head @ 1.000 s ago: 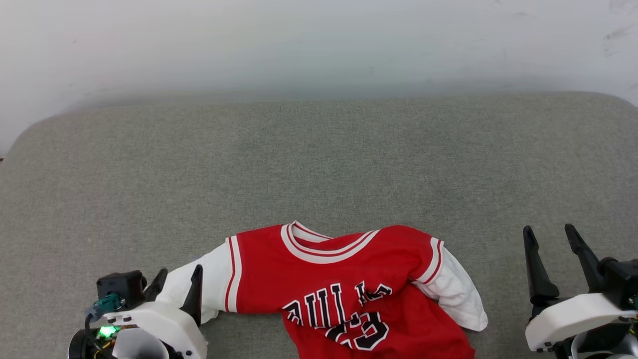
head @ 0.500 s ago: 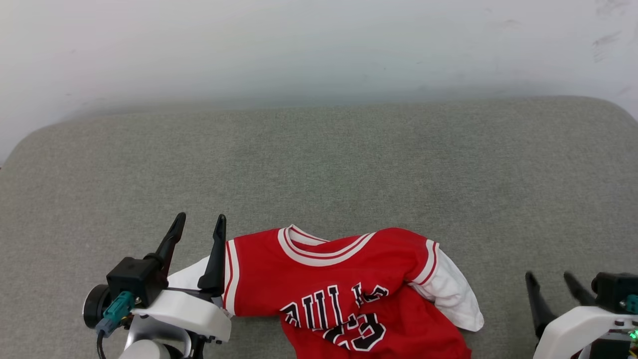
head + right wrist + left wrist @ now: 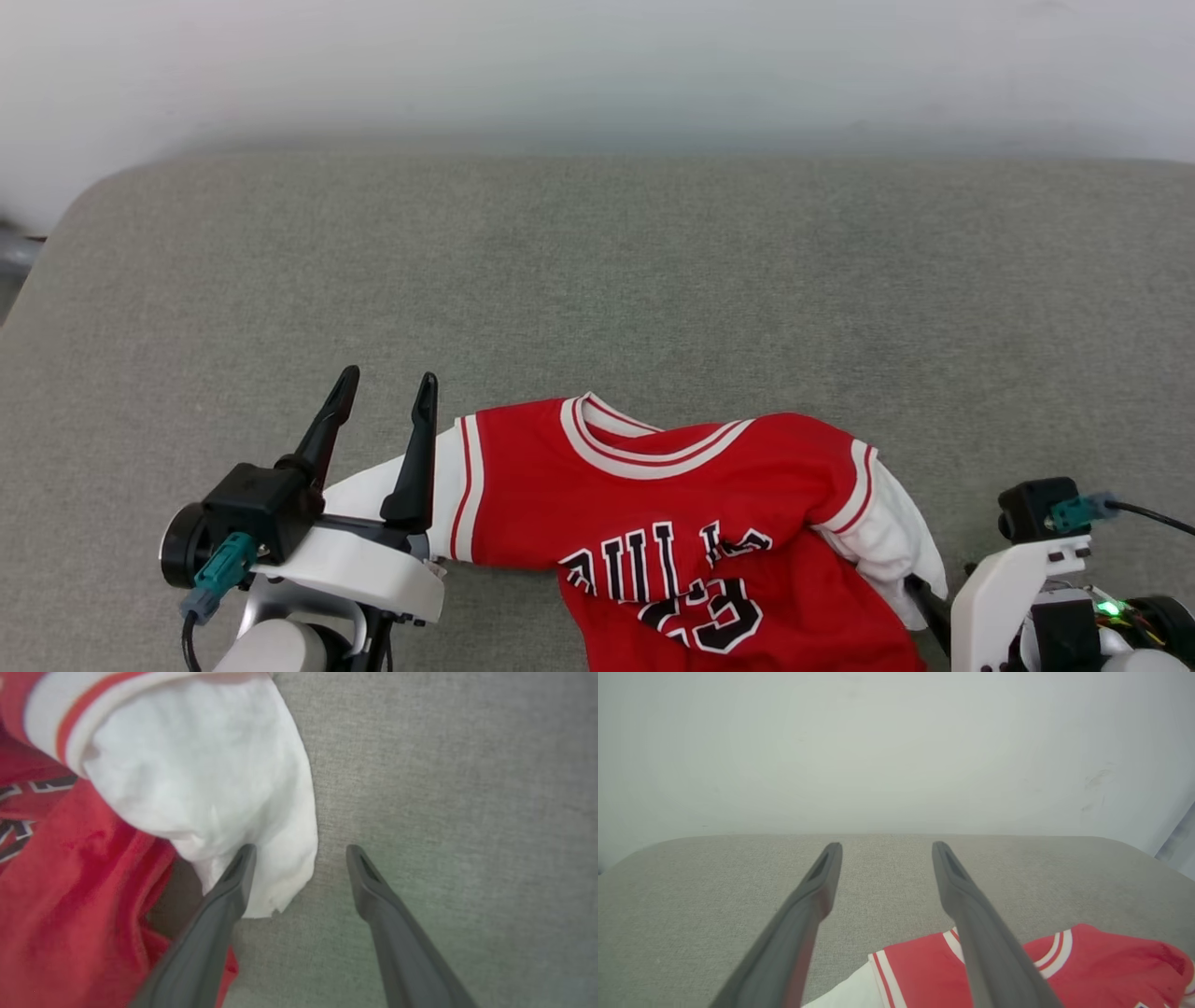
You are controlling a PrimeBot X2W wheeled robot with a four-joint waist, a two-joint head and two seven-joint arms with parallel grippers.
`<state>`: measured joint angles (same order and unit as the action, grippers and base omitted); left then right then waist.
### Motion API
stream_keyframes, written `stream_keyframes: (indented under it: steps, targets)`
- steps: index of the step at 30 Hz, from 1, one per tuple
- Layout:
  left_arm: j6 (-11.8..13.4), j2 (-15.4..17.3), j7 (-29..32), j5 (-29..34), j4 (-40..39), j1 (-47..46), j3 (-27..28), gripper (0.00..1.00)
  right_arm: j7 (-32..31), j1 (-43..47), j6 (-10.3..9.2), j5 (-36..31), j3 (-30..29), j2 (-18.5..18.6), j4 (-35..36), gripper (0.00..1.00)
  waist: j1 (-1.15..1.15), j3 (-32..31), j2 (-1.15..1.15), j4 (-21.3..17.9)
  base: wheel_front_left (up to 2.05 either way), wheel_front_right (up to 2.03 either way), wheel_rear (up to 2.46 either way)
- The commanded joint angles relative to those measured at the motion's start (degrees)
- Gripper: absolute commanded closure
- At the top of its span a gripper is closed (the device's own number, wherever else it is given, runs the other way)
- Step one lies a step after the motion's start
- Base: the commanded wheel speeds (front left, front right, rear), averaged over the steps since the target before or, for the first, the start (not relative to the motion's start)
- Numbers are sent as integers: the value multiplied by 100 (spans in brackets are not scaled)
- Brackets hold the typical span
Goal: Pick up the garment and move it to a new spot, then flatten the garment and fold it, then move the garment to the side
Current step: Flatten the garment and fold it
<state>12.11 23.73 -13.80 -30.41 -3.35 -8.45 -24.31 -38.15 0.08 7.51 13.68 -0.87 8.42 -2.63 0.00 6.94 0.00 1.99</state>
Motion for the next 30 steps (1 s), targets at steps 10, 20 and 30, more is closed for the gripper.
stream_keyframes:
  steps: [10, 20, 30]
  targets:
    - [-24, -75, -40, -77, 212, -133, 9, 0, -778, -145, 7, 604, 581, 87, -1169, 74, 0, 291, 0, 233, 0, 0, 0]
    - [-174, 243, 827, -668, 468, -61, 167, 0, 141, -417, -5, 306, 18, 198, -456, 100, 0, 40, 0, 55, 0, 0, 0]
    - [-477, 995, 3355, -2029, 1258, -285, 337, 0, 126, -311, -4, 50, -305, -2, 46, 100, 0, 144, 0, -283, 0, 0, 0]
